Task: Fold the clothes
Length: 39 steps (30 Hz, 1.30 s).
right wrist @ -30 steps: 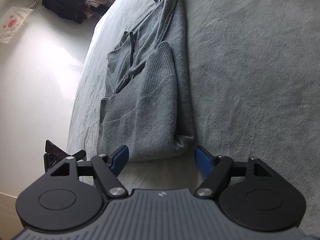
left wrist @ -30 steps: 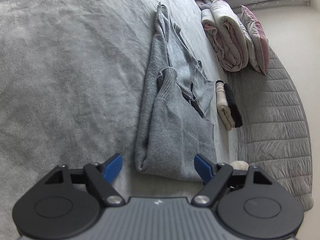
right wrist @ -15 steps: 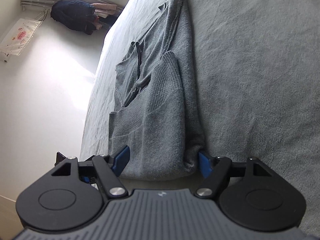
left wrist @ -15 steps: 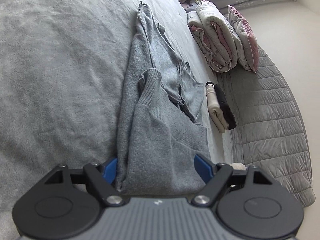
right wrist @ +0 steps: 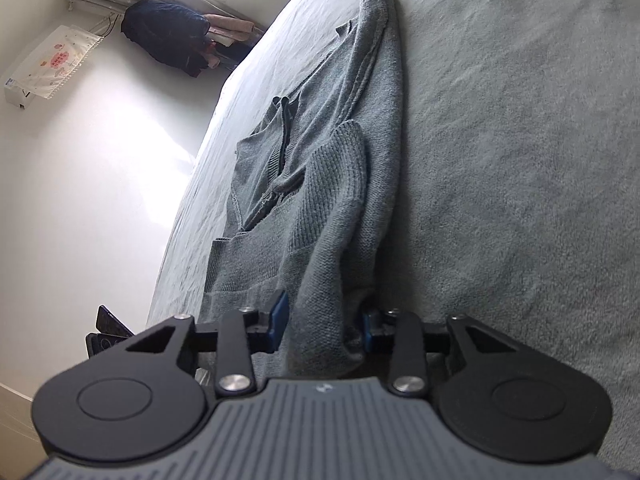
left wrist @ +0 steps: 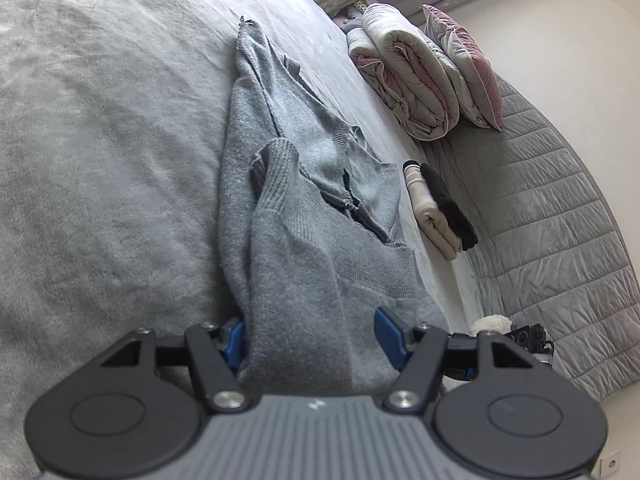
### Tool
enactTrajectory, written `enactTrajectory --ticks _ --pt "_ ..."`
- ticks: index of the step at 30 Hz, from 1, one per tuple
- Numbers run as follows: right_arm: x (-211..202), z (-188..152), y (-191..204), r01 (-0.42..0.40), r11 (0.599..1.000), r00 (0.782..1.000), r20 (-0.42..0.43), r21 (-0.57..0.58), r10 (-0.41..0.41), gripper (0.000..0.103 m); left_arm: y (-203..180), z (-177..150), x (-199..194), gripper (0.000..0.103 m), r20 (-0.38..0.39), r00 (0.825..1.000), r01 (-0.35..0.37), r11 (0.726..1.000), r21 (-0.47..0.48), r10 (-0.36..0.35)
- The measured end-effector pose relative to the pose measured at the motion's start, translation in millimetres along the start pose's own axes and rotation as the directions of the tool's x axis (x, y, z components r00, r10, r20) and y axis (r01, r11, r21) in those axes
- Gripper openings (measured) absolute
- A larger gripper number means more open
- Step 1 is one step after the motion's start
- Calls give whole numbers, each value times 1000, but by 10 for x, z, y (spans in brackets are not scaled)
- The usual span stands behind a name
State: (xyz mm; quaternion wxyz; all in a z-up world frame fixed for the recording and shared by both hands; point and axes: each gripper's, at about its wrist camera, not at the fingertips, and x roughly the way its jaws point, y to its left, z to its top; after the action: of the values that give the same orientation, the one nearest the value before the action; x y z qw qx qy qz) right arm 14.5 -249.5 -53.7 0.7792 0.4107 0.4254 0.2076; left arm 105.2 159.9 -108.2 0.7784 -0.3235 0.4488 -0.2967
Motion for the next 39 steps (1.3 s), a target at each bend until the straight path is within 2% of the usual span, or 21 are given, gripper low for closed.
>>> enactTrajectory --ticks 2,5,8,12,18,26,35,39 --pt "-36 10 -36 -13 1000 1000 0 10 13 24 60 0 -16 42 3 1000 -9 1000 -15 9" --pt "-73 18 -24 -17 1000 1000 2 1 17 24 149 -1 -31 25 4 1000 -15 999 -32 15" --pt "-70 12 9 -18 1000 1000 2 -7 18 24 188 -9 -24 16 8 1000 -9 999 -42 10" --pt "-66 34 32 -20 1000 1000 2 -14 20 23 171 -34 -36 13 23 1000 1 999 -47 0" --pt "-166 30 -10 -77 997 997 8 33 76 21 206 -104 -109 11 51 996 74 987 -142 -68" --pt "-324 -7 54 -142 989 990 12 45 142 19 171 -272 -255 11 70 989 144 967 -210 -132" --pt "-392 -282 -25 -153 984 987 -27 87 156 19 272 -757 -412 11 53 985 173 933 -315 -165" --pt "-448 -385 -41 -137 985 989 -42 108 142 17 231 -864 -469 11 45 989 151 937 -315 -144"
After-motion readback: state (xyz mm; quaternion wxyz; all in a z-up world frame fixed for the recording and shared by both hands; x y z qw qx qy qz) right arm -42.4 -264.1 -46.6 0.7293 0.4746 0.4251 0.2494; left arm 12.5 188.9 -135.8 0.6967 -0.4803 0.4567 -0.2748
